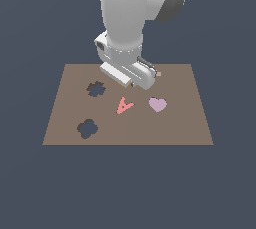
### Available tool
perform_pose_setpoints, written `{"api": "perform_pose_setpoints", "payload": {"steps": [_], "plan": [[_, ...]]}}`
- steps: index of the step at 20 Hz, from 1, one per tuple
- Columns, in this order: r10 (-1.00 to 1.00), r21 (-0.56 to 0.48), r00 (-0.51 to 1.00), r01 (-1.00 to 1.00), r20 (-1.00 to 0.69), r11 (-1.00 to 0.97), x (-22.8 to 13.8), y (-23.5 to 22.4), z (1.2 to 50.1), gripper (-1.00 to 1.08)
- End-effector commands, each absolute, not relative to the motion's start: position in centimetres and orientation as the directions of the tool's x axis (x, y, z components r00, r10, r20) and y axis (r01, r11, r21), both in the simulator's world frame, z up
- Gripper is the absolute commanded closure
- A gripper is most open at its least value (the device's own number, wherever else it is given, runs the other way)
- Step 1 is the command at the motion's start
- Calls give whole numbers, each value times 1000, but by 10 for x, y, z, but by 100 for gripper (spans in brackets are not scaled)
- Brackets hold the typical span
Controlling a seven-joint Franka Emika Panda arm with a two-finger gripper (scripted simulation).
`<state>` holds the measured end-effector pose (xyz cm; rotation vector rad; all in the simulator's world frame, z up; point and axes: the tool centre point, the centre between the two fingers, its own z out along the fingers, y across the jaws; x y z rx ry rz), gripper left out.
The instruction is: Insert a designated object into the corresponding slot on a board.
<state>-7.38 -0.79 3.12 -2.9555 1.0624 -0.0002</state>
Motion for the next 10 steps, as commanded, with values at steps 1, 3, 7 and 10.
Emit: {"api": "perform_pose_setpoints", "payload": {"steps": [1, 3, 7, 10], "plan": [[-667, -1, 745, -667, 0, -745, -70, -10, 32, 108], [-698, -2, 716, -698, 0, -716, -67, -12, 32, 108], [-770, -2, 639, -770, 0, -639, -59, -19, 33, 108], [-829, -2, 560, -829, 0, -560, -53, -25, 34, 108]]}}
